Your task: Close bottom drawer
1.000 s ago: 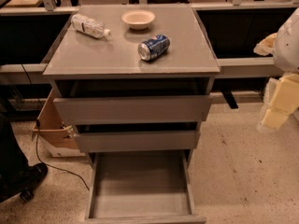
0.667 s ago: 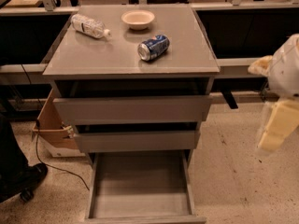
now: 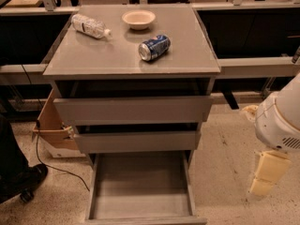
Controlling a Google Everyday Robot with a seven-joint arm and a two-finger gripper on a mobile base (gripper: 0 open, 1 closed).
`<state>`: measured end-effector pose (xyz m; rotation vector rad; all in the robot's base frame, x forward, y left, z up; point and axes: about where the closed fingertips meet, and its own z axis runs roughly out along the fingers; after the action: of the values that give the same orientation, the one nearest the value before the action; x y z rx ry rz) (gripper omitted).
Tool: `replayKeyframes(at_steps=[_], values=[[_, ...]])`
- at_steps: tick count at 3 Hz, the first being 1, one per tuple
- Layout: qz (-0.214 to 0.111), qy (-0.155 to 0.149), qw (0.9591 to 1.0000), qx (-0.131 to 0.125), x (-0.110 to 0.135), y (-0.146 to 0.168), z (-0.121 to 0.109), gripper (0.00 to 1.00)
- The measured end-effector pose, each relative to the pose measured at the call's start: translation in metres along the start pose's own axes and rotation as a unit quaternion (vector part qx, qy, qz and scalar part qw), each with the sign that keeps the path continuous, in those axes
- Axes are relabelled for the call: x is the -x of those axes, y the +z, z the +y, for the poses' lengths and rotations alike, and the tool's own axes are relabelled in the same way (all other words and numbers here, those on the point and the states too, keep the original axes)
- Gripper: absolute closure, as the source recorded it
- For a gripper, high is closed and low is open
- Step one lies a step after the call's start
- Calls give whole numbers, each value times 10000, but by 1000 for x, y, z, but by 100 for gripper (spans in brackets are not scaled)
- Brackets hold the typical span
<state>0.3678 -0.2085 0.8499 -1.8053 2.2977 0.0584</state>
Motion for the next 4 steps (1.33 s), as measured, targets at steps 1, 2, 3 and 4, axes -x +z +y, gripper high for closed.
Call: replayKeyframes(at_steps=[1, 2, 3, 4], values=[[-47, 21, 10000, -44, 1, 2, 5, 0], [-303, 299, 9991, -66, 2, 24, 27, 0], [-564, 513, 9971, -17, 4, 65, 52, 0], [-824, 638, 9945, 103, 13, 108, 75, 0]])
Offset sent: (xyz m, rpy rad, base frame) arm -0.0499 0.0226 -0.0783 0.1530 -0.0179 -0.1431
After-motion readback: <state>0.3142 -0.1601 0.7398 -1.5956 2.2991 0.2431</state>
